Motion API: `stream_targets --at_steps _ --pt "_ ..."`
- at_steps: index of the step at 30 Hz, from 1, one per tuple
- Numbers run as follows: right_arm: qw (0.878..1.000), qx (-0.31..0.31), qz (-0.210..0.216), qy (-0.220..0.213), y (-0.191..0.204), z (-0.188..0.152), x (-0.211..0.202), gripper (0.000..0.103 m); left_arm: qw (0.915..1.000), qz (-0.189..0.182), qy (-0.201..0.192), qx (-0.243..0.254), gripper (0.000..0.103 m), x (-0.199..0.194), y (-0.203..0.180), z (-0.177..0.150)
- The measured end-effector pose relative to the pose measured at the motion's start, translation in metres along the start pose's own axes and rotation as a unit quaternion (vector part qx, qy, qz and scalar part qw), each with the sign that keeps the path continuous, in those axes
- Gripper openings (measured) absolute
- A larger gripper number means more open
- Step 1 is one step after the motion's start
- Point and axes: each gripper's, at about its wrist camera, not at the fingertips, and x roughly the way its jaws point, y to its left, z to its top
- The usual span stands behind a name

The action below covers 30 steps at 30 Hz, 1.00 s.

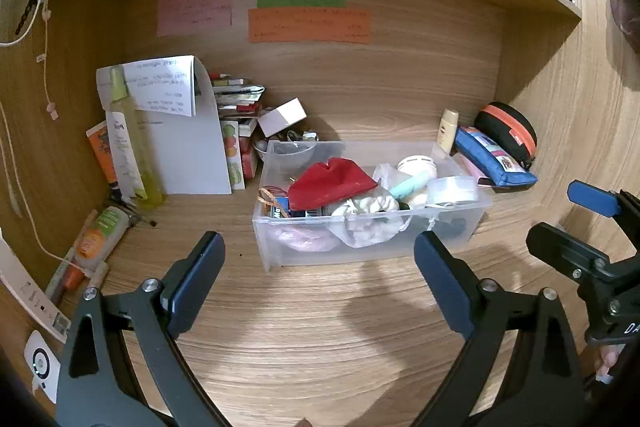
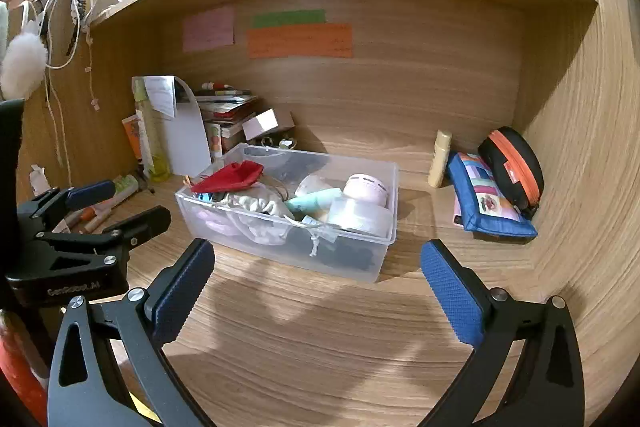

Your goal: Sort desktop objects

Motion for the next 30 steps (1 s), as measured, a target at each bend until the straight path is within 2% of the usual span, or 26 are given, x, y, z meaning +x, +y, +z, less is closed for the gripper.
stream_targets --at_steps 30 --pt "1.000 0.014 0.003 0.008 -0.0023 -0.0015 0.0061 0.103 0.9999 -0.007 0.006 -0.006 0.097 0.0059 -0.0019 -0.0023"
